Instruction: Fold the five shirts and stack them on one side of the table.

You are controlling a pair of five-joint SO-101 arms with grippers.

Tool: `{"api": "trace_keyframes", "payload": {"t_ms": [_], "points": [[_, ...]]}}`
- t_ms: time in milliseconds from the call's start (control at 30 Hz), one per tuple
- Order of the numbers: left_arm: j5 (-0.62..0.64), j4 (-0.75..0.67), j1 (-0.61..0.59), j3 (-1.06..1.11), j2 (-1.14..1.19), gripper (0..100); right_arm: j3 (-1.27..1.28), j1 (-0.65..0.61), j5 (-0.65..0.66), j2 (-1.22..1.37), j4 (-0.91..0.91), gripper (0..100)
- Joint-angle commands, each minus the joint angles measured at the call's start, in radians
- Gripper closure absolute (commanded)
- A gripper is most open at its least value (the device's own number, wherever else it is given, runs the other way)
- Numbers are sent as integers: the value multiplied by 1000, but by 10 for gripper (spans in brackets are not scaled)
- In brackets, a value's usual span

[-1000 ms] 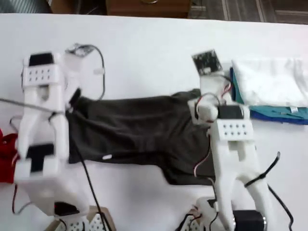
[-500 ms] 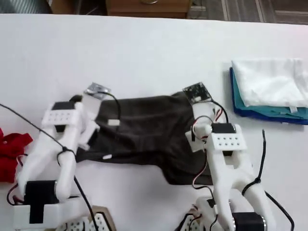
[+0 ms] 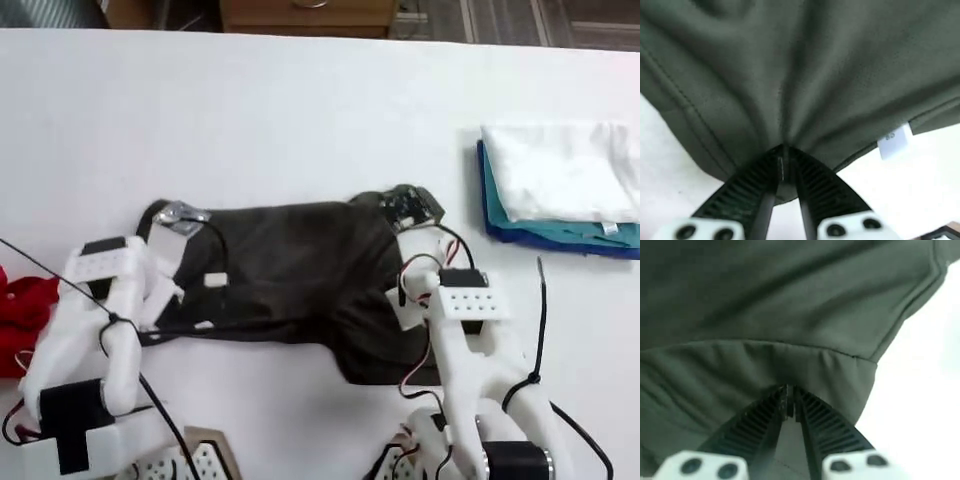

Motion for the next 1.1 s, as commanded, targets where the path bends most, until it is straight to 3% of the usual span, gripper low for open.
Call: {"api": "trace_keyframes", "payload": {"t_ms": [0,200,333,500,667,833,1067], "points": [[-9,-11,-26,-30,-18,975,0,31,11,-39,-18,978],[-3,17,-23,-44,-28,975,-5,90,2,-50,-36,978],[9,140,-15,-137,-29,975,-95,128,-60,-93,-33,978],[11,331,-17,-355,-29,975,-310,79,-141,-96,-28,978],[12,465,-17,-648,-20,975,-595,13,-192,139,33,979],[169,316,46,-788,54,975,-893,-33,-273,506,119,979],[358,80,173,-865,454,975,-1243,-56,-338,908,275,979]]}}
